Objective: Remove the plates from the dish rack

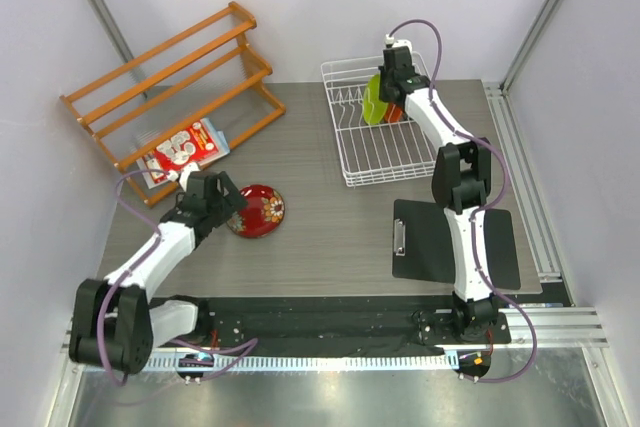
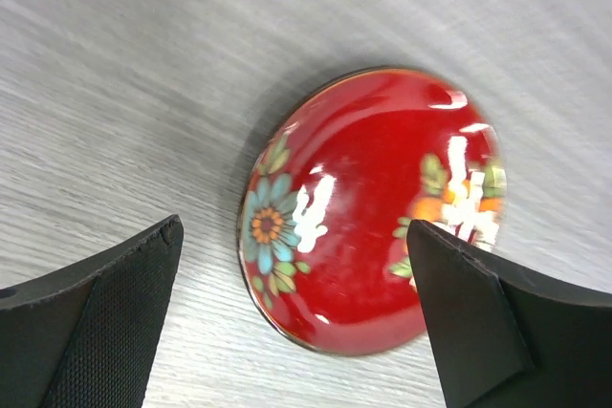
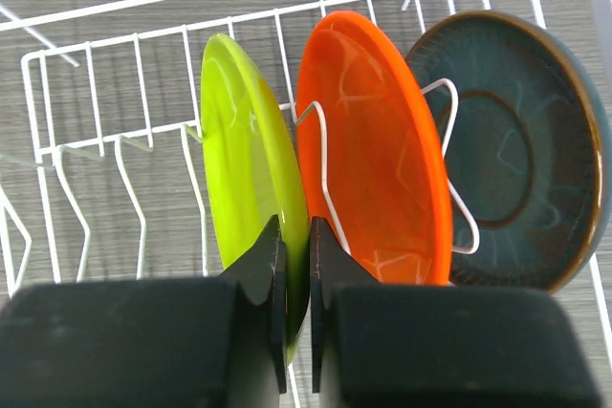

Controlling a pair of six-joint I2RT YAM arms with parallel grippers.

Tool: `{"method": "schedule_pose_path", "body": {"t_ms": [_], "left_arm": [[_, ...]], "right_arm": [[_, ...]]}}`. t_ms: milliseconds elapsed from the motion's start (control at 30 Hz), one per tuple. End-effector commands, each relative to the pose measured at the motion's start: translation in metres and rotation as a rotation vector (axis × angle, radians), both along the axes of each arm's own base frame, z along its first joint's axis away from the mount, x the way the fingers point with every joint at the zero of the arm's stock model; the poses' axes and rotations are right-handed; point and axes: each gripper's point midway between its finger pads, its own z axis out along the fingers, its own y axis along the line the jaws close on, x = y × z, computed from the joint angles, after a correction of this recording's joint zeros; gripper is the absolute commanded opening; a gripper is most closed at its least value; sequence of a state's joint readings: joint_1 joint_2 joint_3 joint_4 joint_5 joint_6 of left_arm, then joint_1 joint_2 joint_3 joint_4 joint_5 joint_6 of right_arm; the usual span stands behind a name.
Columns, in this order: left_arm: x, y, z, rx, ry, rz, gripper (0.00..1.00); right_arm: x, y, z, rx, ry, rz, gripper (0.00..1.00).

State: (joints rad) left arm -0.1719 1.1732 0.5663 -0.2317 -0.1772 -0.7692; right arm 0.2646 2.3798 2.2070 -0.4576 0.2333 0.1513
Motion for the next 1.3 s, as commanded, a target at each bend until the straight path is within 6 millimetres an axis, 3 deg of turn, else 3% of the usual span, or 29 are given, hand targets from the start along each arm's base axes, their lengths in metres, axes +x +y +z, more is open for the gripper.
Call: {"method": "schedule_pose_path", "body": {"t_ms": [0,200,400,500,633,700,733,767,800,833,867,900,933,1000,1033,1100,1133,1200,1233,1267], "left_arm": [[0.006,0.003,0.043,0.015,-0.117,-0.011,1.00],[0.005,-0.004,0.069,-0.014,-0.193,-0.050,1.00],[0.005,-0.011,0.077,-0.035,-0.206,-0.090,1.00],[0.006,-0.015,0.078,-0.047,-0.210,-0.108,1.00],[0.009,-0.024,0.080,-0.081,-0.232,-0.145,0.99],[0.012,-0.029,0.082,-0.101,-0.252,-0.160,0.99],[0.012,-0.036,0.084,-0.128,-0.258,-0.194,1.00],[0.013,-0.039,0.085,-0.140,-0.264,-0.202,1.00],[0.016,-0.042,0.088,-0.155,-0.284,-0.214,0.99],[0.016,-0.049,0.089,-0.179,-0.288,-0.244,0.99],[0.017,-0.053,0.091,-0.197,-0.299,-0.257,0.99],[0.020,-0.057,0.097,-0.214,-0.324,-0.268,1.00],[0.020,-0.063,0.099,-0.239,-0.331,-0.299,0.99],[0.024,-0.069,0.105,-0.264,-0.361,-0.323,1.00],[0.024,-0.074,0.106,-0.282,-0.366,-0.337,1.00],[0.026,-0.084,0.115,-0.320,-0.403,-0.387,0.99],[0.026,-0.087,0.114,-0.340,-0.405,-0.395,1.00],[0.027,-0.096,0.123,-0.382,-0.449,-0.431,0.99],[0.026,-0.098,0.120,-0.399,-0.449,-0.437,0.99],[0.026,-0.103,0.125,-0.429,-0.466,-0.454,0.99]], "right_arm": [[0.004,0.009,0.040,0.007,-0.077,0.021,0.01],[-0.010,0.015,0.087,-0.129,-0.163,-0.020,0.01],[-0.032,0.008,0.124,-0.279,-0.243,-0.139,0.01],[-0.046,0.004,0.143,-0.277,-0.284,-0.168,0.01],[-0.080,-0.004,0.168,-0.245,-0.307,-0.168,0.01],[-0.093,0.003,0.174,-0.177,-0.314,-0.131,0.01],[-0.102,0.007,0.161,-0.145,-0.286,-0.110,0.01],[-0.115,0.008,0.177,-0.101,-0.307,-0.090,0.01],[-0.123,0.018,0.175,-0.057,-0.296,-0.036,0.01],[-0.134,0.022,0.155,-0.037,-0.255,-0.022,0.01],[-0.146,0.022,0.169,0.000,-0.284,-0.010,0.01],[-0.153,0.027,0.165,0.026,-0.271,0.018,0.01],[-0.164,0.039,0.150,0.084,-0.226,0.073,0.01],[-0.180,0.054,0.149,0.164,-0.204,0.153,0.01],[-0.193,0.069,0.132,0.209,-0.149,0.232,0.01],[-0.208,0.086,0.130,0.315,-0.132,0.295,0.01],[-0.221,0.097,0.109,0.357,-0.075,0.348,0.01],[-0.236,0.120,0.110,0.480,-0.049,0.427,0.01],[-0.244,0.125,0.095,0.507,-0.012,0.443,0.01],[-0.251,0.137,0.096,0.561,0.004,0.479,0.01]]}}
